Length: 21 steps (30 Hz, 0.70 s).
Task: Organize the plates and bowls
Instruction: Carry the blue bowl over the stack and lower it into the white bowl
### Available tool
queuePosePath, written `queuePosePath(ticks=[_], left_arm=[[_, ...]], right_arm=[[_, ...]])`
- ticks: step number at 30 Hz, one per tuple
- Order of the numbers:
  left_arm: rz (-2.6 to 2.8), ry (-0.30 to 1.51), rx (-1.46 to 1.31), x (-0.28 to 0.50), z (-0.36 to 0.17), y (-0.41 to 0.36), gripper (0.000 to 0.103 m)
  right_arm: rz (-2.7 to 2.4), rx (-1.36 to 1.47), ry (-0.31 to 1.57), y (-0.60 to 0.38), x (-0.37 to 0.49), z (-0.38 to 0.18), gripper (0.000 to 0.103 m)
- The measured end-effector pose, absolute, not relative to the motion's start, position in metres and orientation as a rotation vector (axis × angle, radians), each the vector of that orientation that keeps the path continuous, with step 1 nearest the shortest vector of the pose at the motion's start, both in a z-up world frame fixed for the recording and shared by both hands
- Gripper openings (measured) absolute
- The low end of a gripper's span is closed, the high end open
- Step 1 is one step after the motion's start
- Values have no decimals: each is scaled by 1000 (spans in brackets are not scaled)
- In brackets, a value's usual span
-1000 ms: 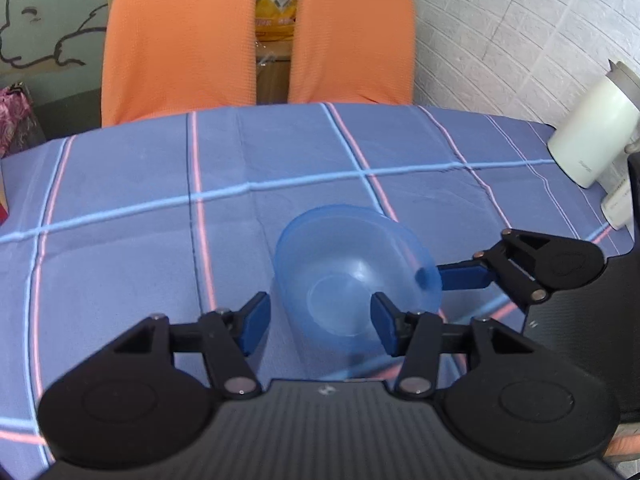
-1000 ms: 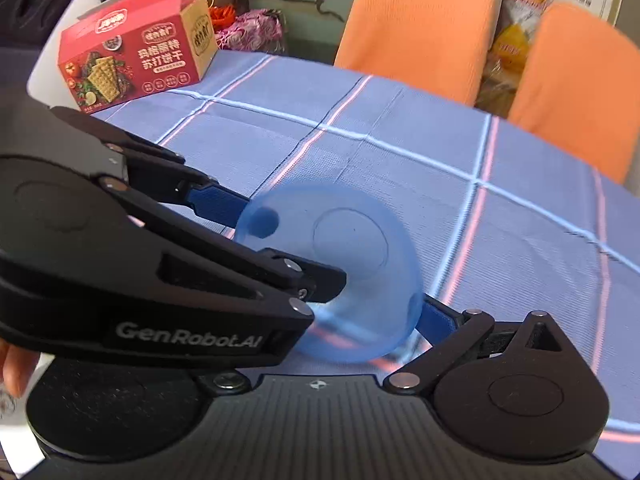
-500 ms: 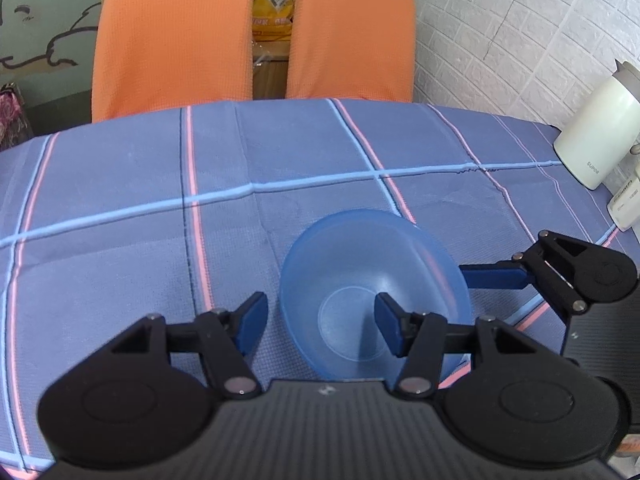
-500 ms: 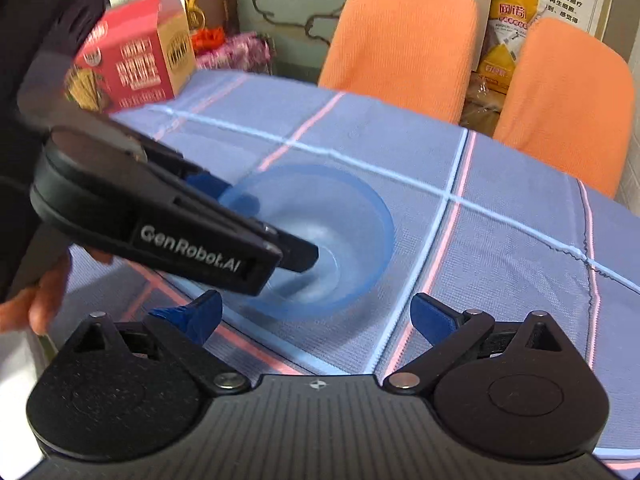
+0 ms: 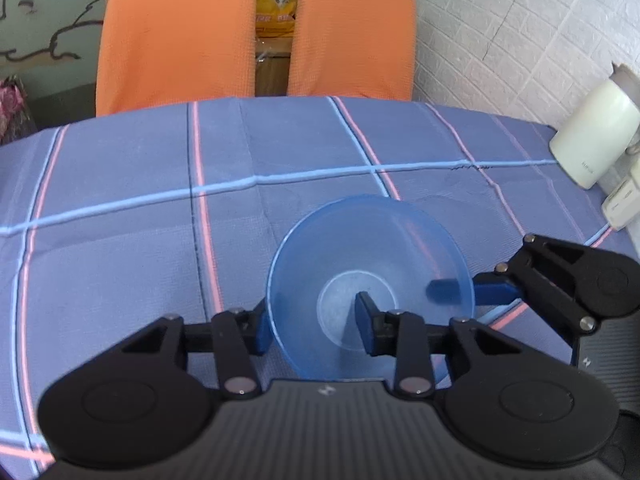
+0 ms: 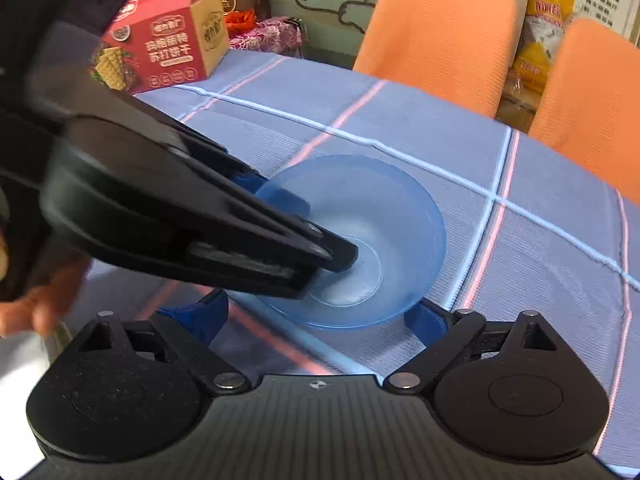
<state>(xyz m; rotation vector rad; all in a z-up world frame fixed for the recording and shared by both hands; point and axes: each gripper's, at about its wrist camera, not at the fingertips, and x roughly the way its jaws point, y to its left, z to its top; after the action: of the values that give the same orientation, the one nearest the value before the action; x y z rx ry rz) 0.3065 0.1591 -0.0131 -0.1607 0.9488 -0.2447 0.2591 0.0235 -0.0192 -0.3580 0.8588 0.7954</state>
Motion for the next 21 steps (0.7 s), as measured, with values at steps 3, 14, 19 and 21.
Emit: queuePosePath(ticks=[3,14,19,21], left_arm=[[-253,935,-162,294,1,157,34],[-351,905,-105,211,45,89,34],[-407,909,-54,169,41,43,34],[-424,916,-36,154,37,29,35]], right_arm=[[805,-363,841,24,248,-6,82],[744,-371,840,1,194,32,82],[673,-350,876,-35,155,41,82],[641,-340,887,-48,139,41,82]])
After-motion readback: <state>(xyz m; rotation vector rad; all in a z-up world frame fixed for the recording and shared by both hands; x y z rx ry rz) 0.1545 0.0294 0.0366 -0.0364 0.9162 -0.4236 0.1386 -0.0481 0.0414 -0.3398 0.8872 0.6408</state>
